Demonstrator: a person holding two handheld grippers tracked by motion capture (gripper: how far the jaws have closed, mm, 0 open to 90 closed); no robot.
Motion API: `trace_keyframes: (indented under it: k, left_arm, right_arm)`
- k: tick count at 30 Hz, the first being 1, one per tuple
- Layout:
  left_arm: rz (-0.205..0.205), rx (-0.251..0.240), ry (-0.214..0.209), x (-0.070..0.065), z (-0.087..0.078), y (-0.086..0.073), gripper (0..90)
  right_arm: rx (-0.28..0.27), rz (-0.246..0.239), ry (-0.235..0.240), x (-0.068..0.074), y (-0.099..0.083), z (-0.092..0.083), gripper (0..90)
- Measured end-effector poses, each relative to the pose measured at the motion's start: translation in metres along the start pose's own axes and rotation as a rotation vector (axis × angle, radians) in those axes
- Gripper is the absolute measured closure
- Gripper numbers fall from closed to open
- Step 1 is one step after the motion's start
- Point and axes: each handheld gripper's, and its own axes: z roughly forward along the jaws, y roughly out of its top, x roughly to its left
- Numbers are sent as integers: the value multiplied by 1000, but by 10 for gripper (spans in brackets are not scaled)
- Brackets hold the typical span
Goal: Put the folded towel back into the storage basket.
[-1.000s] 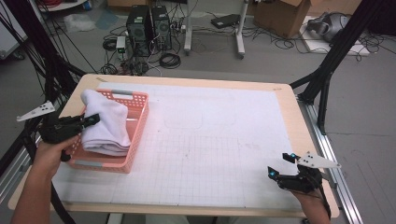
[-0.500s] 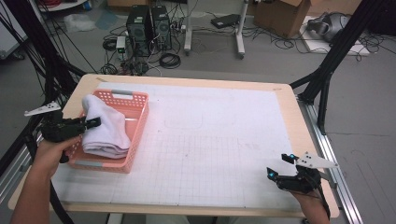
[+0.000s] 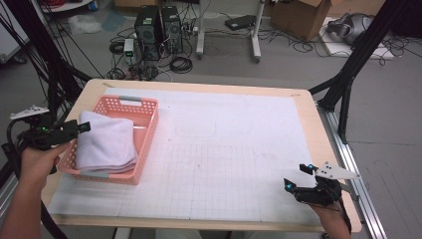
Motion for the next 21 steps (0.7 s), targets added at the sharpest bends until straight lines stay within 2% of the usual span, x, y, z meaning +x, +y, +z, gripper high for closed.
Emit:
trace_keyframes:
  k: [2,6,7,8,10,13,15,16,18,19,20,21]
  left_arm:
    - [8,-18,2,-3,-3,3,393]
    - [16,60,-23,-10,6,0,394]
    - [16,60,-23,-10,6,0,393]
    - [39,99,-13,-15,15,-5,393]
    - [68,137,8,-18,24,-9,397]
    - [92,209,44,-22,39,-15,394]
    - [102,242,67,-26,47,-17,392]
    - [102,242,67,-26,47,-17,392]
    - [128,304,112,-32,59,-20,392]
    - [128,304,112,-32,59,-20,390]
    - [154,370,160,-34,67,-20,392]
    - [157,396,175,-35,70,-20,393]
  right_arm:
    - [-8,-6,0,0,0,0,171]
    - [-12,-6,3,0,1,-1,171]
    - [-10,-9,3,0,1,-2,171]
    - [-12,-9,2,0,1,-2,171]
    - [-11,-5,2,-1,1,-2,171]
    - [-12,-4,2,-1,1,-3,170]
    - [-14,-1,2,-1,1,-3,170]
    - [-15,-1,2,-1,1,-3,170]
    - [-11,-1,1,-2,1,-3,170]
    - [-12,3,1,-2,1,-3,170]
    - [-11,3,1,-2,0,-3,170]
    - [-12,-1,0,-2,0,-3,170]
